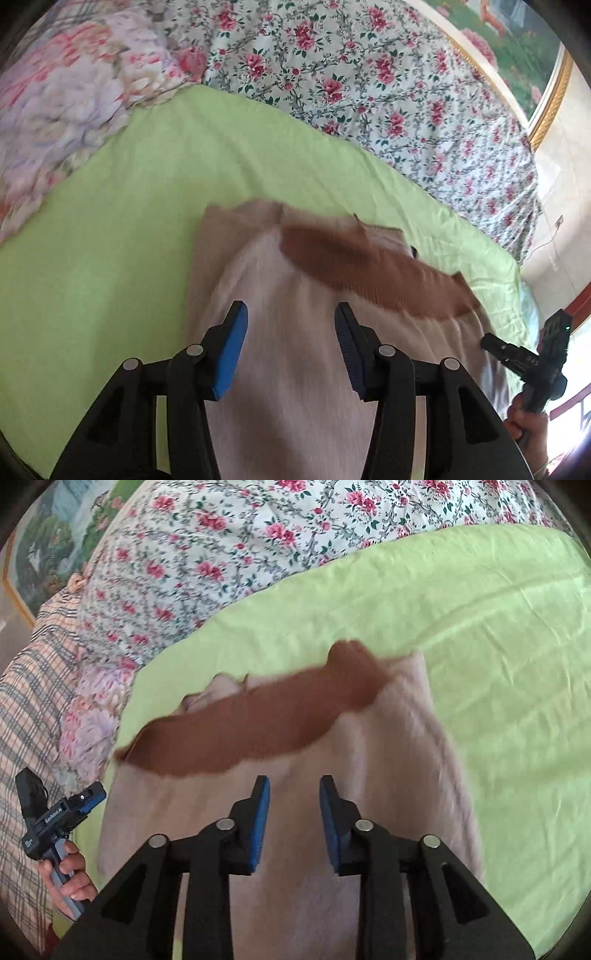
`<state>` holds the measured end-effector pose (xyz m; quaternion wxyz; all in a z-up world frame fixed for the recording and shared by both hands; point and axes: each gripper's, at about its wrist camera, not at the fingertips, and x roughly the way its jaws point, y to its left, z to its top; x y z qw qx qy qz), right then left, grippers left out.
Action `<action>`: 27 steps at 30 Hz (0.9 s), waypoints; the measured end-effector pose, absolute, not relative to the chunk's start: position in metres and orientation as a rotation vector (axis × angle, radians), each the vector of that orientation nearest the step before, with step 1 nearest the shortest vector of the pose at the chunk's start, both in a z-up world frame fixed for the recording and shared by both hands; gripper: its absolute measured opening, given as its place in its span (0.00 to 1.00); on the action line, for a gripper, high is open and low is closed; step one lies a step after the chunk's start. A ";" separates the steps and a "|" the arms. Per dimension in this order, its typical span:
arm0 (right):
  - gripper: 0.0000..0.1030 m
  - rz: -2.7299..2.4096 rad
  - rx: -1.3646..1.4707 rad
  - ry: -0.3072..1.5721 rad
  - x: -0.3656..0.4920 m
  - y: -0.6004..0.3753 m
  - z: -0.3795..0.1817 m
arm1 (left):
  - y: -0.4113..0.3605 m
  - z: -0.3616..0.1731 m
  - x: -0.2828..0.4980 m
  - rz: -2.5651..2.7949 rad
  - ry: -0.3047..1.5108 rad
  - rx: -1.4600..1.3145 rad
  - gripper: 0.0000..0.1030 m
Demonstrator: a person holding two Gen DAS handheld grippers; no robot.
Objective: Fold small clothes
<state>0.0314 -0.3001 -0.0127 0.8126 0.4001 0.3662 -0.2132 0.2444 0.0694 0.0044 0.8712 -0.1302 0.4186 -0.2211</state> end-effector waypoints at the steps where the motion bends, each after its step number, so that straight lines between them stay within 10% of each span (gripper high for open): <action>1: 0.31 -0.446 0.869 0.774 0.028 -0.291 -0.014 | 0.071 0.002 0.232 -0.464 0.878 -0.286 0.48; 27: 0.42 -0.352 0.950 0.756 -0.006 -0.198 -0.011 | 0.069 -0.048 0.118 -0.587 1.044 -0.566 0.78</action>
